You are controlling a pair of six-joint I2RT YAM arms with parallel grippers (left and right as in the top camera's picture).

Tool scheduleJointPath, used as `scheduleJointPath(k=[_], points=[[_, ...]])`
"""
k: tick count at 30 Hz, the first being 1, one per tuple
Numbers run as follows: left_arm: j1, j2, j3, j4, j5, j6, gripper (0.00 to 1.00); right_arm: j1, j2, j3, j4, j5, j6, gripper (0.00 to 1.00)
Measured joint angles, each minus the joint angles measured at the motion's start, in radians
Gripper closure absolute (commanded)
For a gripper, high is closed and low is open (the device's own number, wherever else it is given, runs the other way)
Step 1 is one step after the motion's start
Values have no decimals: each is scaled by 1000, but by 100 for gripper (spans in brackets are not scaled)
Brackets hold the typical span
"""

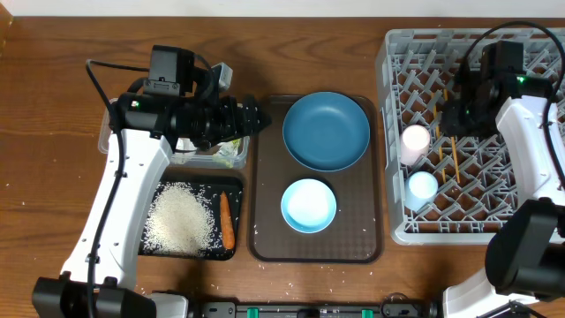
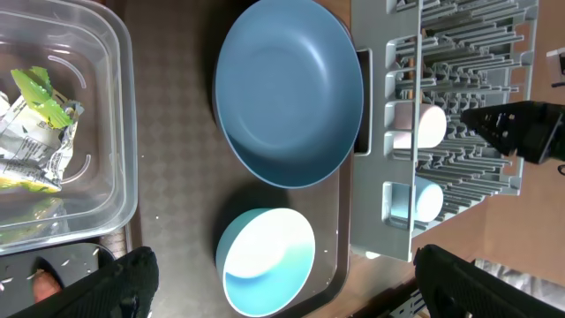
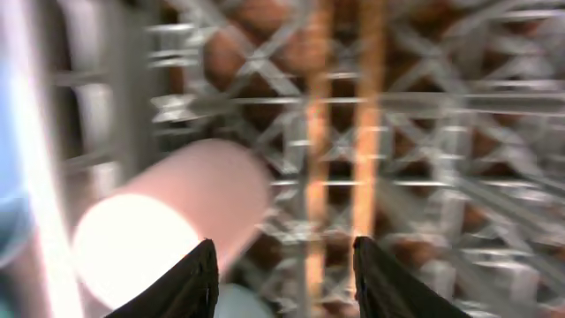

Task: Sort waste into correct bins and load items into the dishwasher rack
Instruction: 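Carry the second chopstick into the rack and release it, then move the right gripper to the light-blue bowl and grasp its rim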

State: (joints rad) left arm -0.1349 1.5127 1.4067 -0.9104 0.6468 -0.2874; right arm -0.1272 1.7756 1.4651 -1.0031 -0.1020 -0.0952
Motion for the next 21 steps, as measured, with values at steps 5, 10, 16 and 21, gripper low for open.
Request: scheduleJointPath(k=[5,10,16,21], points=[[0,0,0,0,0,0,5,32,0,0,-70,-222,8,51],[0,0,0,0,0,0,5,87,0,0,-150,-332,21,48],[0,0,0,0,0,0,5,214,0,0,-216,-374,35,41],[0,0,0,0,0,0,5,345,0,0,-211,-383,93,1]])
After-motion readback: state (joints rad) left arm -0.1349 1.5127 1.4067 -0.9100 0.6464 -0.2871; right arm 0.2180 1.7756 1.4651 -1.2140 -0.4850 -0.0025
